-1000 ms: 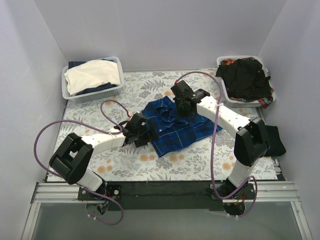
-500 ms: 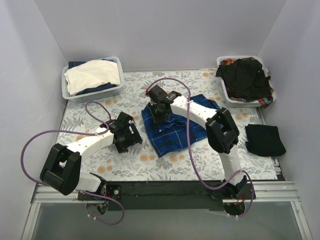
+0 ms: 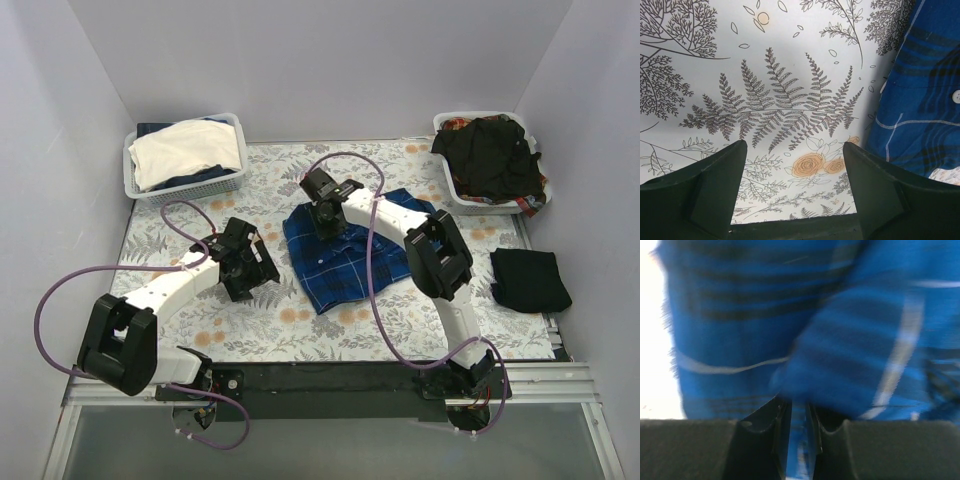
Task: Fold and stack the long sleeve shirts
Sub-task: Fold the shirt
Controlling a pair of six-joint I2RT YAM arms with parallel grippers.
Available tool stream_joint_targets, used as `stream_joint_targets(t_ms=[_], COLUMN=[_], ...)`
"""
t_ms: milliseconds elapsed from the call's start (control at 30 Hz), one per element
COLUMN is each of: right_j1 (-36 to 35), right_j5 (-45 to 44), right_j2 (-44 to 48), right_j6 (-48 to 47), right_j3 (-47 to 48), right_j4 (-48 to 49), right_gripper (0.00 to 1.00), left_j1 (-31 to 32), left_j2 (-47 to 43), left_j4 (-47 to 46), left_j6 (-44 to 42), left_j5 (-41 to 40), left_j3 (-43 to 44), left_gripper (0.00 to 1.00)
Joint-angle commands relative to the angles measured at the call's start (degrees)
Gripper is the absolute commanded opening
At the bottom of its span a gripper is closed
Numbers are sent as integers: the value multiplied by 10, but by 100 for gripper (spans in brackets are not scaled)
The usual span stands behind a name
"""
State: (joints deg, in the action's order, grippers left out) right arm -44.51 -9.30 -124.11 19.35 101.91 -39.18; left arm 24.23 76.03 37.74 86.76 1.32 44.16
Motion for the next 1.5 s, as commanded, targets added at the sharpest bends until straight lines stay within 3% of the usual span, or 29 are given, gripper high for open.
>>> stream_joint_targets(t_ms=[0,467,633,900,1033,1300,1467], right_j1=[40,185,187,113,98,104,115], right_j5=[-91,-123,-148,-48,9,11,17], right_j2=[25,35,87,117,113,137,161], right_j6=[1,-31,-30,-40,-18,-14,-7], right_j3=[24,84,51,46,8,-140,-175], right_j4=[-16,-48,-49,-34,-32,8,29], right_gripper=[24,25,27,27,27,27,27], left_j1=[-11,-16,-16,-16,-16,-27,-30], left_j2=[-30,-26,-25,-4,23,104,158], left_j4=[1,-8,-13,-28,-84,-268,-355], left_j6=[-10,-21,-21,-26,-20,23,51], left_j5=[22,44,48,58,79,161,182], left_j3=[0,2,3,10,17,11,6], left_gripper=[78,79,79,79,80,80,80])
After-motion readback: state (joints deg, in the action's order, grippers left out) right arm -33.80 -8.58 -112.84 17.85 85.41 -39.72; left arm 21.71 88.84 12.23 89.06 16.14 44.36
